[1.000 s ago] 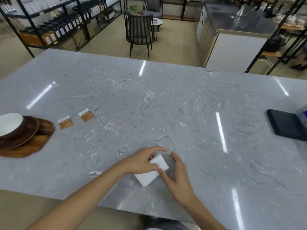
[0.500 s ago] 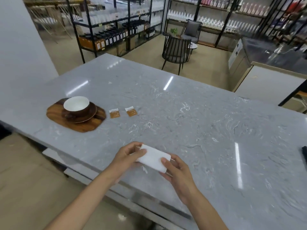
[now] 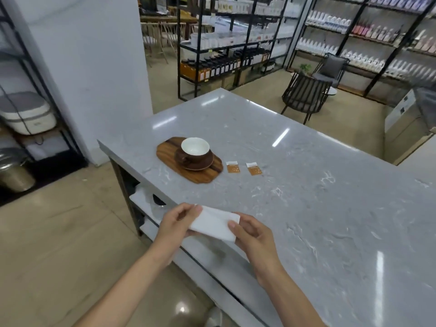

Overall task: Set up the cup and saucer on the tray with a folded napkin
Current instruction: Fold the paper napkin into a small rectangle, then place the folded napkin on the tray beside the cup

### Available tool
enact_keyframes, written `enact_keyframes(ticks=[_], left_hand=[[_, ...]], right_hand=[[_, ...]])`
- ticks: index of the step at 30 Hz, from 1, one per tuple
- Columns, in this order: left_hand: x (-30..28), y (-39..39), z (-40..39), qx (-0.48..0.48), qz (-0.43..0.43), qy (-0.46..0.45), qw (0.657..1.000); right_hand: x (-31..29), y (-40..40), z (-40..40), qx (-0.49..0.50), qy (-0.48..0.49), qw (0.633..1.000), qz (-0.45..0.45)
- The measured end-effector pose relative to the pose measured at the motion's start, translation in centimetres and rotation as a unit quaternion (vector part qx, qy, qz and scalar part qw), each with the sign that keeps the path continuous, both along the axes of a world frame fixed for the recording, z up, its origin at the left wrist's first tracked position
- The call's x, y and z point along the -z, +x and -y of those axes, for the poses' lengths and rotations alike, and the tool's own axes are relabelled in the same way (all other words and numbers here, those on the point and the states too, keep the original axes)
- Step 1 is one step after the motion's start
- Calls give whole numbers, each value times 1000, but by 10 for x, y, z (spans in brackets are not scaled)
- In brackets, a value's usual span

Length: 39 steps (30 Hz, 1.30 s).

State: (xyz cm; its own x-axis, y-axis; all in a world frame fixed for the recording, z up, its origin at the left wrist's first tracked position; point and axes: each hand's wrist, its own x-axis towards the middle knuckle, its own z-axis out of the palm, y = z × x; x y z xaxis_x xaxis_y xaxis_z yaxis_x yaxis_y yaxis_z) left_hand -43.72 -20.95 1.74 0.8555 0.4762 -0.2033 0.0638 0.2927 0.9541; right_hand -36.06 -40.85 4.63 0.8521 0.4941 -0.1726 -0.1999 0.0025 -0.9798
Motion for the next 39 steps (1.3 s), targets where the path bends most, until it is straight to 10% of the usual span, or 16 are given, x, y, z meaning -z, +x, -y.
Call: enact_keyframes(ticks=[19,30,39], left_hand=[[-1,34,-268,-50,-47,-7,998],[14,122,-356,48,-77,88,992],[18,223,-401,276,-29,210,938]], right_hand=[[23,57,-264,-64,46,994,-71],[33,77,-346,122,-28,992,22],[65,84,-414,344,-170,914,130]])
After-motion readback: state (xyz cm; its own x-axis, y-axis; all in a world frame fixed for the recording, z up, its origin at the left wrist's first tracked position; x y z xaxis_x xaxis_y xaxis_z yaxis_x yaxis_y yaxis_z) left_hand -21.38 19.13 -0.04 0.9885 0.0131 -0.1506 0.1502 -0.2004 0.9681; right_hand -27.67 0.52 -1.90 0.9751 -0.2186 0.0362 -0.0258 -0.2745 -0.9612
